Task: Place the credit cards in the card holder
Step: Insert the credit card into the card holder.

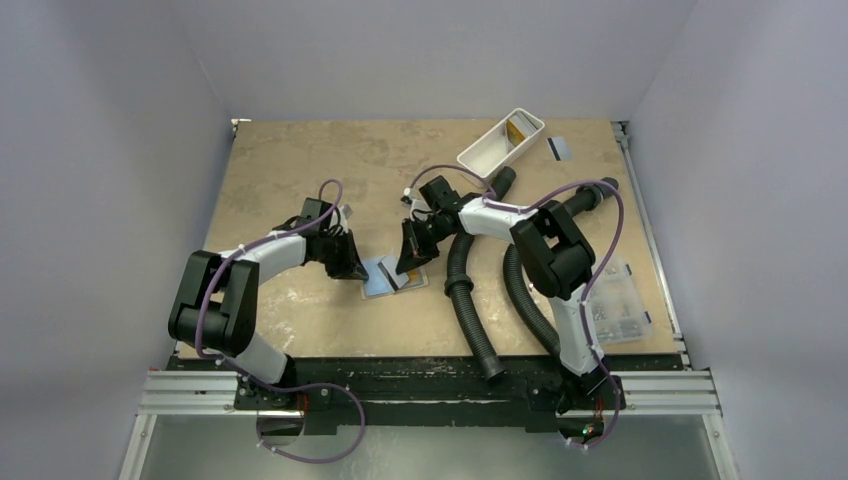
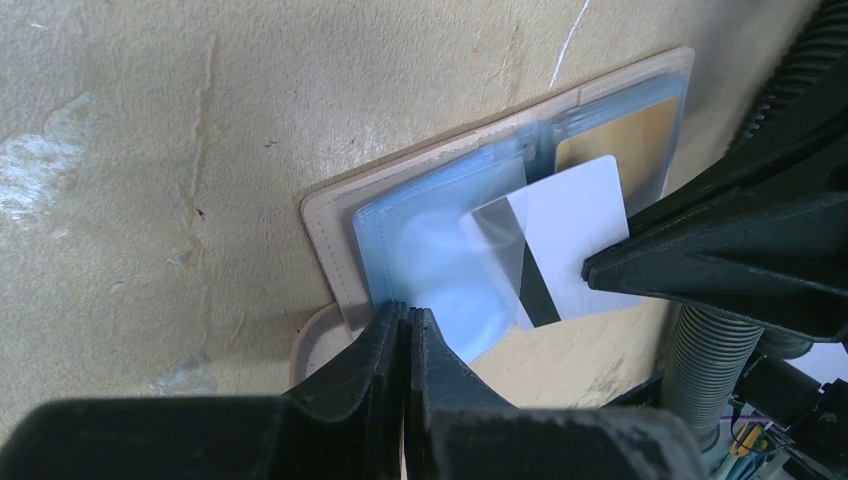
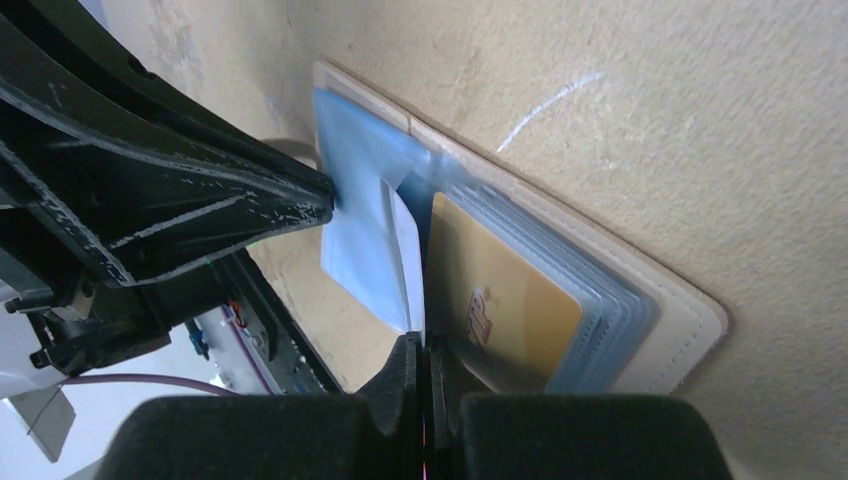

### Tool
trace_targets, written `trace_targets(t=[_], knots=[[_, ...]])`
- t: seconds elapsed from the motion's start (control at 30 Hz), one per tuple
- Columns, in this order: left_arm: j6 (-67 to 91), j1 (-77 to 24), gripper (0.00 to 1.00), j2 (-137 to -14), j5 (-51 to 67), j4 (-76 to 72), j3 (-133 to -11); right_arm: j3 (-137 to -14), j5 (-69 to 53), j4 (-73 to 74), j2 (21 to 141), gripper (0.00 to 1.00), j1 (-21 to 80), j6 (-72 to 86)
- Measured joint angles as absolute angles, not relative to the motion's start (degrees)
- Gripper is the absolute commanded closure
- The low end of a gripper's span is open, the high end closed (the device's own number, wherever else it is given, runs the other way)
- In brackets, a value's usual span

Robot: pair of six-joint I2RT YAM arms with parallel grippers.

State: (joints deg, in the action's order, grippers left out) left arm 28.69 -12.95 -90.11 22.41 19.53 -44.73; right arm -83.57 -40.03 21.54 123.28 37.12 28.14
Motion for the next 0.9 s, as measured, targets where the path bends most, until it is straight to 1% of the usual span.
trace_targets(t=[0.37,0.63,0.67,0.73,0.83,0.9], knots=[[28.7,-13.0,1.00,-90.1,22.4,19.4,-44.6,-83.0,-39.2,17.1,123.4,1.00,37.1,30.3],[28.7,-13.0,1.00,-90.1,22.4,19.4,-44.6,-76.2,-40.1,6.9,122.0,1.00,36.7,37.4],[28.7,-13.0,1.00,-90.0,22.3,19.4,-44.6,-74.8,-40.0,4.9,121.4,0.97,36.7,38.7],[28.7,-13.1,1.00,-90.0,22.2,19.4,-44.6,-72.5,-39.8,1.4,120.7,0.96,36.8,41.0],[28.6,-13.2,1.00,-89.7,22.2,19.1,-44.4,-69.8,-39.5,-3.2,120.1,0.88,37.2,44.2],[28.6,-13.3,1.00,-89.6,22.1,19.0,-44.3,-69.3,-39.0,-4.2,119.9,0.81,37.5,45.1]])
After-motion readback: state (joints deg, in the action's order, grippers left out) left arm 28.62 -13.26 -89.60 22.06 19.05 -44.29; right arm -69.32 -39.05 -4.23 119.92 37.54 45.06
